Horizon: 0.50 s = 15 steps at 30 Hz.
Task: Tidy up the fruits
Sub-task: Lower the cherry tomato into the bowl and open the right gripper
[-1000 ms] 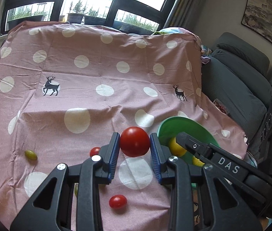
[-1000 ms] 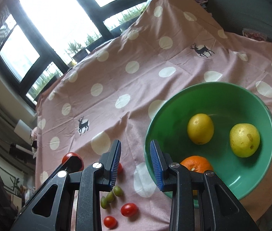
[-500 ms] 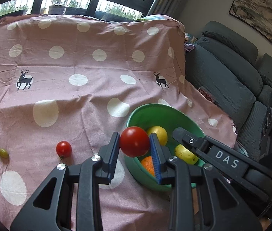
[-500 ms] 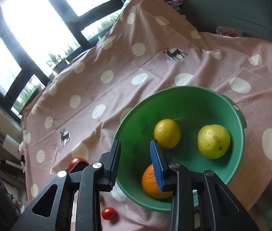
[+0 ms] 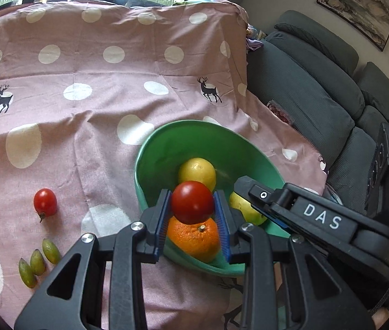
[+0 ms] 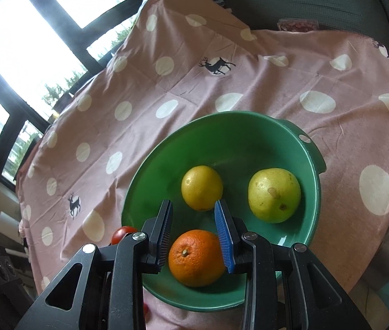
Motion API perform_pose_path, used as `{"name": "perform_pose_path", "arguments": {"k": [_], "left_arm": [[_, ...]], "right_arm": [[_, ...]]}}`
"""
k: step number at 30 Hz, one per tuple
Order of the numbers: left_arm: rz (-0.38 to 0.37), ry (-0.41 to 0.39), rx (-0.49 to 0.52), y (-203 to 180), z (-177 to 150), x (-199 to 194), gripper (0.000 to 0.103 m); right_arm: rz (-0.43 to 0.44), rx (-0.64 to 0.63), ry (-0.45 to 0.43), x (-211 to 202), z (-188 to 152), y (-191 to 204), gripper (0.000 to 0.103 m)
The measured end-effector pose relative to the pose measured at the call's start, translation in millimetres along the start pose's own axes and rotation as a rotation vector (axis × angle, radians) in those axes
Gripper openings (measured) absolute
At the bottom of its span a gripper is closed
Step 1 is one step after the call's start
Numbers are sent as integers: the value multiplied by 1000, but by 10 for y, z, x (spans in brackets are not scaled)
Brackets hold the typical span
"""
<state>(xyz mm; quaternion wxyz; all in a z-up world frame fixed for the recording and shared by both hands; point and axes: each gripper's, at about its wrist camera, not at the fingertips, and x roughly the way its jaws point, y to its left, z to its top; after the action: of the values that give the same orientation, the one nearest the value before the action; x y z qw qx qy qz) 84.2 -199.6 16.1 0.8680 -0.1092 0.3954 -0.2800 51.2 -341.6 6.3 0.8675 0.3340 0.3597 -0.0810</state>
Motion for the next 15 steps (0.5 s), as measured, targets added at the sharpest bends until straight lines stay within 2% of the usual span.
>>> {"name": "perform_pose_path", "arguments": {"k": [15], "left_arm": [[-25, 42, 2, -44, -22, 165, 30]], "right_arm": [[-57, 29, 33, 78, 21, -140, 35]]}}
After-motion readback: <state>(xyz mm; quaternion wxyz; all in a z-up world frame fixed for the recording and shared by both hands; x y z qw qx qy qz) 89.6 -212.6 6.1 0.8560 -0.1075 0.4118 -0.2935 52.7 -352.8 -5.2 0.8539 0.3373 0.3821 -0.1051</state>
